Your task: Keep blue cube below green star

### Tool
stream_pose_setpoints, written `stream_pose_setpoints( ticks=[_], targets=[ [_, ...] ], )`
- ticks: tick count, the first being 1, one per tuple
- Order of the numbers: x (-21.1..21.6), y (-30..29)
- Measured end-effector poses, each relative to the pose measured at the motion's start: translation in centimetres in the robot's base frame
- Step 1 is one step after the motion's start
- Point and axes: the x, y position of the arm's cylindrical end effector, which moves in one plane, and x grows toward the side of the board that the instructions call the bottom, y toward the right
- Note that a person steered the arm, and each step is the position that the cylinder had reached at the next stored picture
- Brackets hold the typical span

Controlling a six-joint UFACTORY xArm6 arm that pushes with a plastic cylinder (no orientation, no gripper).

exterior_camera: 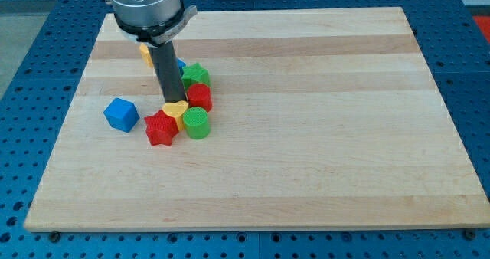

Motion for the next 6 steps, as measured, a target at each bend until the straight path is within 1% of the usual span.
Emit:
stream_pose_setpoints(
  ticks=[1, 3, 4, 6],
  targets=[
    [0.0, -2.1],
    [-1.2, -8.3],
    [-0.7, -11.5],
    [3.3, -12.7]
  ],
)
